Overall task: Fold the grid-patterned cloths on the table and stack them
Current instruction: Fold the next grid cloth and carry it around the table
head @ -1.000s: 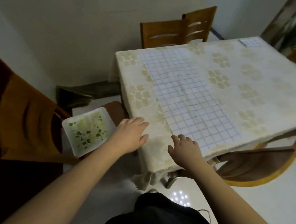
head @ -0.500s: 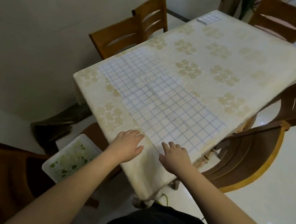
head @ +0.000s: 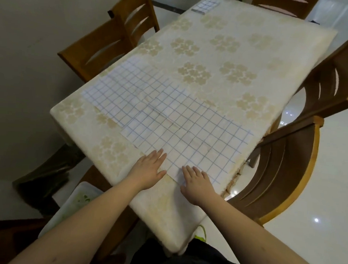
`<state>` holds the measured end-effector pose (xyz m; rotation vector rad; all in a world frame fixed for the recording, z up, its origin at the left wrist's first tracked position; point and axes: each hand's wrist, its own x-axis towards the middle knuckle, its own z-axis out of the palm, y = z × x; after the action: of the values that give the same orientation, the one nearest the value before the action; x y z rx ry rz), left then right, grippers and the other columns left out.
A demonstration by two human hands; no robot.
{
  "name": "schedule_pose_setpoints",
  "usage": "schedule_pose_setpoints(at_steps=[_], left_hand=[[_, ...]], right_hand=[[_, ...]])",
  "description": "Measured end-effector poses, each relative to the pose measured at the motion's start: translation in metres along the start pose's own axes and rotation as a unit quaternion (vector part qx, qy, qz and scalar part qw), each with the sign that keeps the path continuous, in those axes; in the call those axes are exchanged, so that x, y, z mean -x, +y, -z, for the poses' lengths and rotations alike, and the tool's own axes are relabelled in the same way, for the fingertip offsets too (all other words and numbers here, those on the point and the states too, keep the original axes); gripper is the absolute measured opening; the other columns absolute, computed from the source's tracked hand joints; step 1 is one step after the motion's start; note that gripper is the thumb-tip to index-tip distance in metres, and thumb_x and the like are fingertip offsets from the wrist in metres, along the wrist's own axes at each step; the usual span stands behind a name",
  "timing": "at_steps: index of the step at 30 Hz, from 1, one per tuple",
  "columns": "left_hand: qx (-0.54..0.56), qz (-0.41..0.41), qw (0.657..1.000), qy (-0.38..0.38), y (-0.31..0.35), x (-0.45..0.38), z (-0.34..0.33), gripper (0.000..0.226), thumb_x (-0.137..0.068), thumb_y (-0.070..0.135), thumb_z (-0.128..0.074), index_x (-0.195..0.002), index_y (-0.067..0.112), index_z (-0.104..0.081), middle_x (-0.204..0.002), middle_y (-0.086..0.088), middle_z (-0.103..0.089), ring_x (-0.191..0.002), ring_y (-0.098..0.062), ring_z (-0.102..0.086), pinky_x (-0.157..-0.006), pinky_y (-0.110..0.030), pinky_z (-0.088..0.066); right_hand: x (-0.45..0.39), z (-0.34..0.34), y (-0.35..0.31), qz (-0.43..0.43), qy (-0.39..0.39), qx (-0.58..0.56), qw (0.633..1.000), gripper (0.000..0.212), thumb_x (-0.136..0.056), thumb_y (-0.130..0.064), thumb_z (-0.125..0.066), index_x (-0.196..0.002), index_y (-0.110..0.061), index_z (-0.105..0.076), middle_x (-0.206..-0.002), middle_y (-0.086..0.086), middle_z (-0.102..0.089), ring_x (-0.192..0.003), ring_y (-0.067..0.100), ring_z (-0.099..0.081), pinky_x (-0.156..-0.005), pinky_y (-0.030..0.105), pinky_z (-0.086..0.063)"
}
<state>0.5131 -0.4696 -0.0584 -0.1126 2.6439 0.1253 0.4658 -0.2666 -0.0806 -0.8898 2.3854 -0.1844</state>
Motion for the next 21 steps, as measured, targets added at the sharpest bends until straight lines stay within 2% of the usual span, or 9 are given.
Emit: schedule_pose_setpoints(at_steps=[5,8,15,21], left_hand=[[-0.014,-0.028,1.0,0.0,-0.01,-0.035,-0.02,0.066,-0.102,0.052,-0.019,-0.155,0.023,0.006,-0.163,0.003,0.014,-0.15,-0.015,0.009,-0.121,-0.039,0.0],[0.002,-0.051,0.998,-0.025,-0.013,-0.039,-0.034,0.065,-0.102,0.052,-0.017,-0.155,0.023,0.006,-0.163,0.003,0.014,-0.15,-0.015,0.01,-0.121,-0.04,-0.001],[0.0,-0.08,0.997,-0.005,-0.022,-0.016,-0.055,0.067,-0.101,0.052,-0.019,-0.155,0.021,0.008,-0.163,0.0,0.015,-0.15,-0.018,0.01,-0.122,-0.041,-0.001],[0.0,-0.062,0.998,0.013,-0.022,0.023,-0.077,0.065,-0.102,0.049,-0.019,-0.155,0.021,0.004,-0.163,-0.002,0.012,-0.15,-0.02,0.006,-0.121,-0.042,0.001]], right_hand=[[0.0,-0.019,-0.007,-0.045,0.014,-0.012,0.999,0.065,-0.102,-0.04,-0.028,-0.156,-0.014,-0.002,-0.164,0.005,-0.003,-0.15,0.025,-0.003,-0.121,0.043,-0.006],[0.002,-0.024,-0.02,-0.078,0.015,-0.015,0.997,0.066,-0.102,-0.041,-0.027,-0.156,-0.015,-0.002,-0.164,0.004,-0.002,-0.151,0.023,-0.003,-0.121,0.042,-0.005],[0.005,-0.034,-0.058,-0.112,0.031,0.0,0.993,0.065,-0.101,-0.045,-0.027,-0.156,-0.015,-0.008,-0.163,0.004,-0.011,-0.15,0.022,-0.006,-0.121,0.041,-0.006],[-0.002,-0.039,-0.094,-0.1,0.053,0.002,0.994,0.059,-0.103,-0.036,-0.03,-0.155,-0.016,-0.011,-0.164,0.003,-0.009,-0.15,0.023,-0.007,-0.119,0.04,-0.007]])
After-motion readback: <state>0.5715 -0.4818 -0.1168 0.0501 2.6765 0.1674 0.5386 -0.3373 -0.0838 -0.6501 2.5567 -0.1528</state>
